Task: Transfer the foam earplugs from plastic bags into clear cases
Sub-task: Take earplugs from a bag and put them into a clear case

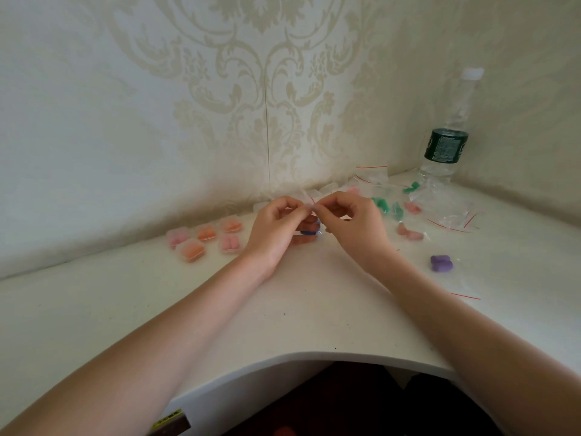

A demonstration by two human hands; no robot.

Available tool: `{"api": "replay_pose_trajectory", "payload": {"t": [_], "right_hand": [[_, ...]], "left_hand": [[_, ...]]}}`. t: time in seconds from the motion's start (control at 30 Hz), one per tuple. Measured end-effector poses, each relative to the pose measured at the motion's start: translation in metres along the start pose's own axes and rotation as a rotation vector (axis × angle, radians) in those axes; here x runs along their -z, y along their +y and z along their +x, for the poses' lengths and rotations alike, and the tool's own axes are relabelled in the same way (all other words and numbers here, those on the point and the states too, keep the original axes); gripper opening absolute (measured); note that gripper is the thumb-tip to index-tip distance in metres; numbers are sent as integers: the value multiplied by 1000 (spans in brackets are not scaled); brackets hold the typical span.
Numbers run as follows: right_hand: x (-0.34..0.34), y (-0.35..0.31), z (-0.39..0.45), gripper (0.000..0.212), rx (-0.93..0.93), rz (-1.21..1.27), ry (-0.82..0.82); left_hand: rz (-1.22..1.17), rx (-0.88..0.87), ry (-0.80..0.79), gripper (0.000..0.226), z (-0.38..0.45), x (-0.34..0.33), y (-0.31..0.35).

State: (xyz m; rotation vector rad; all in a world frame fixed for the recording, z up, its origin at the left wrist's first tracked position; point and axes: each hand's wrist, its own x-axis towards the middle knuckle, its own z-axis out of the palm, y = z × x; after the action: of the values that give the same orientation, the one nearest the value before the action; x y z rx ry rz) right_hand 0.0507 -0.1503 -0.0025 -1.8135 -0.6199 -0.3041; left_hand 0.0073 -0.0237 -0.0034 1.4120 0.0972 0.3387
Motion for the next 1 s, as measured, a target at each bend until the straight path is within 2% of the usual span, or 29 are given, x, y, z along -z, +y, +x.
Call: {"api": "replay_pose_trajectory", "payload": {"t": [0.2, 0.47, 0.77, 0.9, 1.0], "right_hand": [[1, -4, -2, 17, 100, -138, -9], [0, -8, -4, 9, 146, -218, -26], [0, -7, 0, 11, 19, -53, -56], [3, -4, 1, 11, 9, -87, 60], [13, -2, 8, 9, -62, 20, 201]], "left_hand": [[86, -76, 20, 19, -5, -3, 0], [104, -95, 4, 21, -4, -2, -2], [135, -126, -47, 25, -4, 1, 0], [244, -160, -103, 23, -6, -1, -5], [260, -145, -34, 23, -7, -1, -5]]}}
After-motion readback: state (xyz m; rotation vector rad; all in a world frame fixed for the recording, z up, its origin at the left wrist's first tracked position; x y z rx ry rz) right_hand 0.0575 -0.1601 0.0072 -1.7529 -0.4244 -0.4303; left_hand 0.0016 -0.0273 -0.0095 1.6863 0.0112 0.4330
